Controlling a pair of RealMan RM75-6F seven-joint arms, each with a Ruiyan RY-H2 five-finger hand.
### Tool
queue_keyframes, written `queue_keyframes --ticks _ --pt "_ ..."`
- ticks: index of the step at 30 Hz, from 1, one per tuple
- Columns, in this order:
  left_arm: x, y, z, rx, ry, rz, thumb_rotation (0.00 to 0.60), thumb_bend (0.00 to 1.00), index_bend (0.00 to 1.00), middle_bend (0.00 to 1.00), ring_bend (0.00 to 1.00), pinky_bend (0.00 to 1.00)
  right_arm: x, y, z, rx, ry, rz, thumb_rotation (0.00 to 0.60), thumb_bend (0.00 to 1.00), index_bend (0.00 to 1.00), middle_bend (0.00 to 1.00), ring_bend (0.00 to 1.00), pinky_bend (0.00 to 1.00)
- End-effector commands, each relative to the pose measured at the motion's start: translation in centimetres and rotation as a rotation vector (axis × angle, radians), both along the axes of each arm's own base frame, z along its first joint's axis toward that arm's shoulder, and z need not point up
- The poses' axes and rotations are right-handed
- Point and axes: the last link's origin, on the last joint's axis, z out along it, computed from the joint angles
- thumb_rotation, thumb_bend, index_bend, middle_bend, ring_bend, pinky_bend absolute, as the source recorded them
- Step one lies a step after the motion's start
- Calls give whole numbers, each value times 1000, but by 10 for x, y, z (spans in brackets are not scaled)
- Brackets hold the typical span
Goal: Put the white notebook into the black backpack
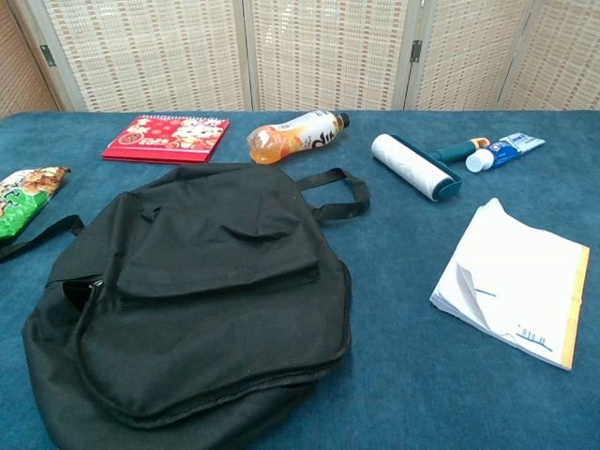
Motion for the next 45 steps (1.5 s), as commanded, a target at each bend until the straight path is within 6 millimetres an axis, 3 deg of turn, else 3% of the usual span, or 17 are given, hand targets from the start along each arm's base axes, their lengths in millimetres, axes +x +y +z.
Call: queue_keyframes --ticks 1,9,18,37,45 --pt "0 2 -1 -5 3 2 600 71 146 148 167 107 3 -2 -2 10 -4 4 600 137 0 56 0 0" --pt "-1 3 -1 -6 4 6 600 70 145 149 166 107 8 -6 -6 23 5 26 600 142 0 56 0 0" --pt "0 2 1 -1 5 1 600 71 145 149 166 107 9 -10 -22 49 74 69 600 233 0 57 0 0" --pt "2 -1 1 -15 5 5 600 70 144 149 167 107 -12 -58 -125 248 186 103 600 301 0 56 0 0" --pt "0 -2 2 -12 5 16 600 71 145 149 166 107 -19 -65 -148 283 207 119 600 415 0 53 0 0"
